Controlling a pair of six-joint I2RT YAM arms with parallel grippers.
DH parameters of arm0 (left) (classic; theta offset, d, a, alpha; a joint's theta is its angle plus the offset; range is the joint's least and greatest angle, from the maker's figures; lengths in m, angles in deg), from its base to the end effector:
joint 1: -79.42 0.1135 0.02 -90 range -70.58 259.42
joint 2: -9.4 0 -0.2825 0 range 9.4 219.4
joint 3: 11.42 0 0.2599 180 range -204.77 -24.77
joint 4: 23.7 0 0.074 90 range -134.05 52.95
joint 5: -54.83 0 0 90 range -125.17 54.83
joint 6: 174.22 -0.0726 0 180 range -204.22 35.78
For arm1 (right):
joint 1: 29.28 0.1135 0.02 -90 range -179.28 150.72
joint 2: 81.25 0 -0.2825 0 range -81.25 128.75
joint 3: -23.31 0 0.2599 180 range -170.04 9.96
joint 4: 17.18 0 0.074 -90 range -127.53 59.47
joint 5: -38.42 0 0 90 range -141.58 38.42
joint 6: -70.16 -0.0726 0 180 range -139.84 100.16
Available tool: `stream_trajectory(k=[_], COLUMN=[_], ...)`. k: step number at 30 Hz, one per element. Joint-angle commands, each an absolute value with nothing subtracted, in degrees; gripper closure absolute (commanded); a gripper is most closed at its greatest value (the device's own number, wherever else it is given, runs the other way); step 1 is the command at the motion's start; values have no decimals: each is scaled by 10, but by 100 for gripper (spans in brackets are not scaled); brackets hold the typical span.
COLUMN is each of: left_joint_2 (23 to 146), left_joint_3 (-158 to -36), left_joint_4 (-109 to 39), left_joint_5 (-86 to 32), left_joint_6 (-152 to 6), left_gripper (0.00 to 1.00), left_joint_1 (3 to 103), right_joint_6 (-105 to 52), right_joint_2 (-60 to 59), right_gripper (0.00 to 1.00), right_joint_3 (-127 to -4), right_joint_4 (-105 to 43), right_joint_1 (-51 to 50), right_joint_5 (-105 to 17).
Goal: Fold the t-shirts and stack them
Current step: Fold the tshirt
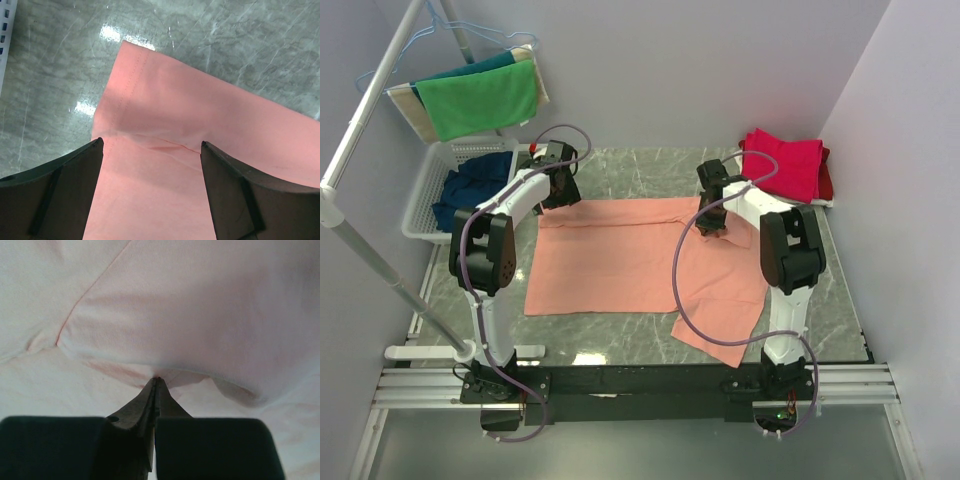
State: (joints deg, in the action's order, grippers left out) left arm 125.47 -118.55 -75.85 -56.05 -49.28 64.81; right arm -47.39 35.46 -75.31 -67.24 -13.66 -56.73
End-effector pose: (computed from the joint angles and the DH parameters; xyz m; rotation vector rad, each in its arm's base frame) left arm 0.4608 -0.0934 0.2027 -0.5653 2.4714 0.1501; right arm 0.4337 0.1145 0.1494 0.3099 2.7359 0.0804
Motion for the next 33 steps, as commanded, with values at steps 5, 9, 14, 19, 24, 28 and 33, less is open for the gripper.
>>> stream_trajectory(k=[5, 9, 14, 19, 24, 28, 33], left_joint_2=[1246, 1245, 1244, 1245, 1249, 1248, 1250], left_joint_3=[-1199, -1195, -1193, -1193, -1201, -1201, -1203], left_joint_4=[-756, -755, -755, -755, -760, -759, -760], left_joint_5=[-567, -566, -568, -568, -569, -570, -572], left_joint_6=[-495, -493, -493, -494, -497, -499, -499], left_gripper=[17, 17, 17, 17, 17, 17, 17], left_joint_1=[647, 647, 647, 647, 647, 647, 647], right_joint_6=[-473, -473, -477, -475, -470, -470, -472], right_joint_2=[285, 282, 292, 312, 342, 352, 358], right_gripper=[75, 67, 65, 65, 66, 66, 80], right_joint_3=[-734, -719, -699, -708, -743, -755, -756], right_joint_4=[-680, -676, -665, -650, -653, -652, -654], right_joint_1=[-136, -135, -136, -136, -135, -136, -135], right_joint_5=[-580, -577, -564, -564, -572, -570, -572])
